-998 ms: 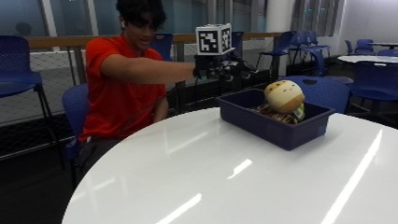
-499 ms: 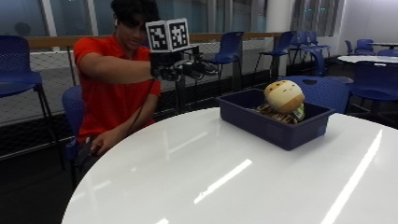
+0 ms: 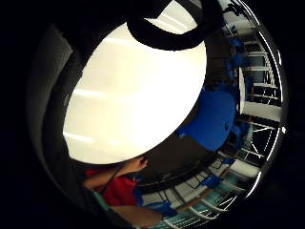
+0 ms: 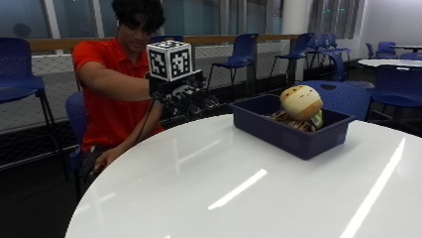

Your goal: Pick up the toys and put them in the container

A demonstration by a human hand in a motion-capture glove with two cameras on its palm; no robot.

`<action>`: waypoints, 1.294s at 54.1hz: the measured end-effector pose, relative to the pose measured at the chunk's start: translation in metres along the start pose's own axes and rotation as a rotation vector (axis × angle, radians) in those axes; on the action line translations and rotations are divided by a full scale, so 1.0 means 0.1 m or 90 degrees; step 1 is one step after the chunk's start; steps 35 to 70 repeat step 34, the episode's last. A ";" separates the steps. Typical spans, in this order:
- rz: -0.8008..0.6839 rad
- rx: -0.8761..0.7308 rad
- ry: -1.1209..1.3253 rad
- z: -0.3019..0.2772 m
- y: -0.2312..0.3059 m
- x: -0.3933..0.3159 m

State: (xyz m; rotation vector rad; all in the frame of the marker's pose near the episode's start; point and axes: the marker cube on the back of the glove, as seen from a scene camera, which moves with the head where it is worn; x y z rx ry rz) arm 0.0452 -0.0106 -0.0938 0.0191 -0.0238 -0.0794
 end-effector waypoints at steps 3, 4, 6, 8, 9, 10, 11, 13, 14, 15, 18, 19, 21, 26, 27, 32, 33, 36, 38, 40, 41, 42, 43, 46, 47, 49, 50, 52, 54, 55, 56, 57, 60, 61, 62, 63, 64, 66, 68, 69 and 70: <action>0.000 -0.001 -0.004 0.00 -0.01 0.00; 0.000 0.000 -0.004 0.00 -0.01 0.00; -0.003 0.002 -0.004 0.00 0.00 -0.01; -0.006 0.006 -0.003 0.00 0.00 -0.01; -0.005 0.006 -0.003 0.00 0.00 0.00; -0.003 0.007 -0.002 -0.01 0.00 0.00; -0.001 0.007 -0.002 -0.01 0.00 0.01; 0.003 0.008 0.000 -0.01 0.00 0.01; 0.004 0.009 0.001 -0.02 0.01 0.02; 0.005 0.010 0.002 -0.02 0.01 0.02; 0.006 0.012 0.005 -0.03 0.01 0.04; 0.007 0.012 0.006 -0.04 0.01 0.04; 0.008 0.013 0.008 -0.04 0.01 0.05; 0.012 0.013 0.012 -0.06 0.02 0.08; 0.012 0.013 0.012 -0.06 0.02 0.08; 0.010 0.014 0.011 -0.06 0.03 0.08; 0.010 0.015 0.011 -0.06 0.04 0.07; 0.010 0.015 0.011 -0.06 0.04 0.07; 0.010 0.015 0.011 -0.06 0.04 0.07; 0.010 0.015 0.011 -0.06 0.04 0.07; 0.010 0.015 0.011 -0.06 0.04 0.07; 0.010 0.015 0.011 -0.06 0.04 0.07; 0.010 0.015 0.011 -0.06 0.04 0.07; 0.010 0.015 0.011 -0.06 0.04 0.07; 0.010 0.015 0.011 -0.06 0.04 0.07; 0.010 0.015 0.011 -0.06 0.04 0.07; 0.010 0.015 0.011 -0.06 0.04 0.07; 0.010 0.015 0.011 -0.06 0.04 0.07; 0.010 0.015 0.011 -0.06 0.04 0.07; 0.010 0.015 0.011 -0.06 0.04 0.07; 0.010 0.015 0.011 -0.06 0.04 0.07; 0.010 0.015 0.011 -0.06 0.04 0.07; 0.010 0.015 0.011 -0.06 0.04 0.07; 0.010 0.015 0.011 -0.06 0.04 0.07; 0.010 0.015 0.011 -0.06 0.04 0.07; 0.010 0.015 0.011 -0.06 0.04 0.07; 0.010 0.015 0.011 -0.06 0.04 0.07; 0.010 0.015 0.011 -0.06 0.04 0.07; 0.010 0.015 0.011 -0.06 0.04 0.07; 0.010 0.015 0.011 -0.06 0.04 0.07; 0.010 0.015 0.011 -0.06 0.04 0.07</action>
